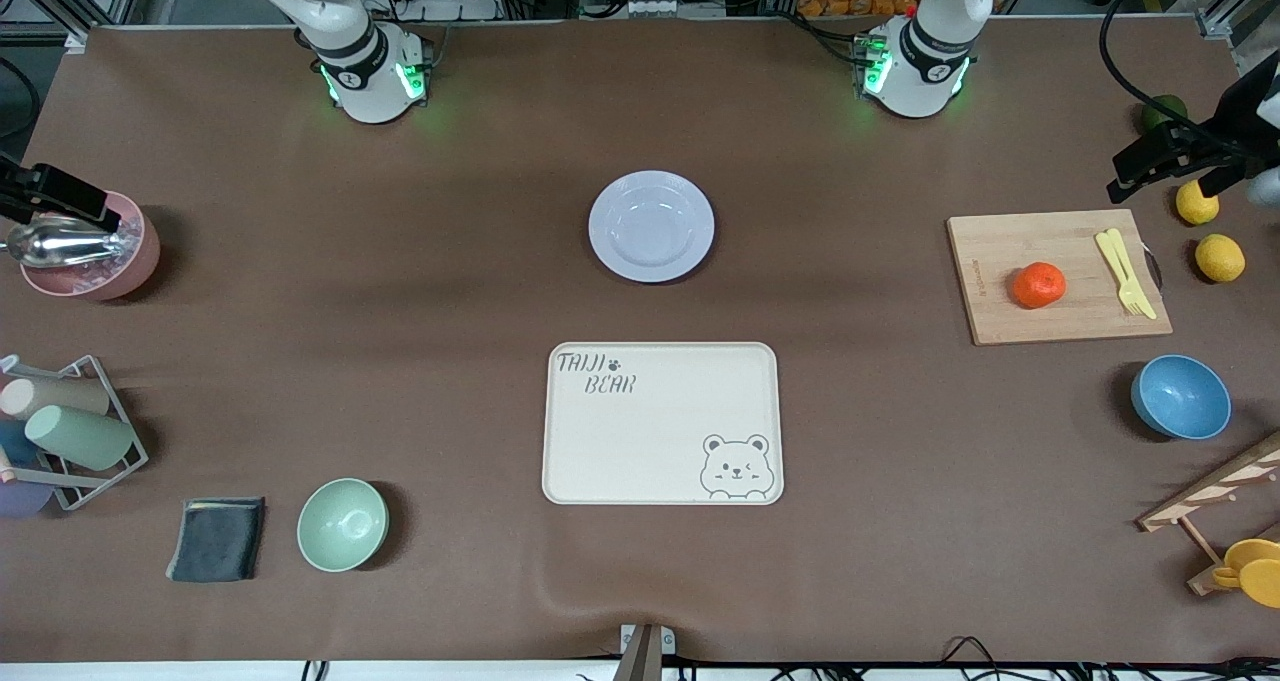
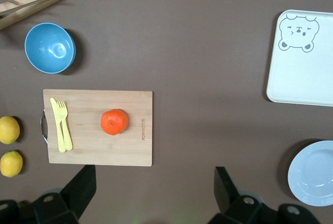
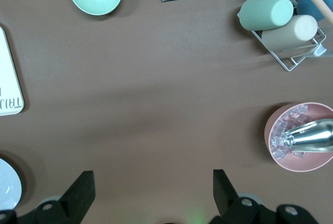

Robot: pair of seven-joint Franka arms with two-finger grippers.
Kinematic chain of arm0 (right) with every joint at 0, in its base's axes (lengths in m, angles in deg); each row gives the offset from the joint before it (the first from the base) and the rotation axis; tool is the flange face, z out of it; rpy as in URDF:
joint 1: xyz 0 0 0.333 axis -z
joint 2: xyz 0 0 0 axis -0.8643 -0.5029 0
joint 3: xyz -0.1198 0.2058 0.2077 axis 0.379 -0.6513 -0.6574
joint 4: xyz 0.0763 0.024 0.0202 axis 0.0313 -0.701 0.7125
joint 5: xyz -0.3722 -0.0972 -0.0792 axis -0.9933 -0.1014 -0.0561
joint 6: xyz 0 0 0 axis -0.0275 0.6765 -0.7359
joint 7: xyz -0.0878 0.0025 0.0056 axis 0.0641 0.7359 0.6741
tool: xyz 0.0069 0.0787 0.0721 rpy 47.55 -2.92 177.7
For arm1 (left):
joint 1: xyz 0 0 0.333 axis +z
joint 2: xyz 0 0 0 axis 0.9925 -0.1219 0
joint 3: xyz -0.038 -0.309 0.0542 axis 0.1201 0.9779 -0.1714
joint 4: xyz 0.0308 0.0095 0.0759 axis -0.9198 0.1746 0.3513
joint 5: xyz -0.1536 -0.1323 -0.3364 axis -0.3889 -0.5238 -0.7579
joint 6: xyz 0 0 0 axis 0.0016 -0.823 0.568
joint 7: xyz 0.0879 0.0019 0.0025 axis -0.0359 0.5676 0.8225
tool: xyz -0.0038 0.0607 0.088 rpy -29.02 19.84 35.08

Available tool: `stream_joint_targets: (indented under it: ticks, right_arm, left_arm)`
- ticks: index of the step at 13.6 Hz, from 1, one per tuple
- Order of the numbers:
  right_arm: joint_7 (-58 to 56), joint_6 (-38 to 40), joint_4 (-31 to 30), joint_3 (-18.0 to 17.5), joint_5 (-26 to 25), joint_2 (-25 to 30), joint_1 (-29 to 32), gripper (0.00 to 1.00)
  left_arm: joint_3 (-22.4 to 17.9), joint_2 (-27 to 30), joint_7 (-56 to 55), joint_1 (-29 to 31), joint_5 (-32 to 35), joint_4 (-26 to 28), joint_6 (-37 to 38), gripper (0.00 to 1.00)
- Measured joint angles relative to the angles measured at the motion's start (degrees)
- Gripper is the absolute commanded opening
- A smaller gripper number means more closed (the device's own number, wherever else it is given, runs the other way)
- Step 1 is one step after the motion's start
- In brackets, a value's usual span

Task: Place orange and plate with both arms
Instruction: 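Reach the left gripper down to the orange on the cutting board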

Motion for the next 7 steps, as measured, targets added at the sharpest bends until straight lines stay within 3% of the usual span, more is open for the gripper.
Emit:
stream_joint_targets:
  ticks: [4, 7]
  right_arm:
    - [0.63, 0.62, 0.0, -0.37, 0.02, 0.0, 0.0, 1.0]
    - [0.67, 0.62, 0.03, -1.2, 0.07, 0.01, 0.0, 1.0]
  left_arm:
    - [-0.13, -0.2, 0.0, 0.28, 0.0, -0.12, 0.0, 1.0]
    - [-0.63, -3.37, 0.0, 1.51, 0.21, 0.43, -0.05, 1.0]
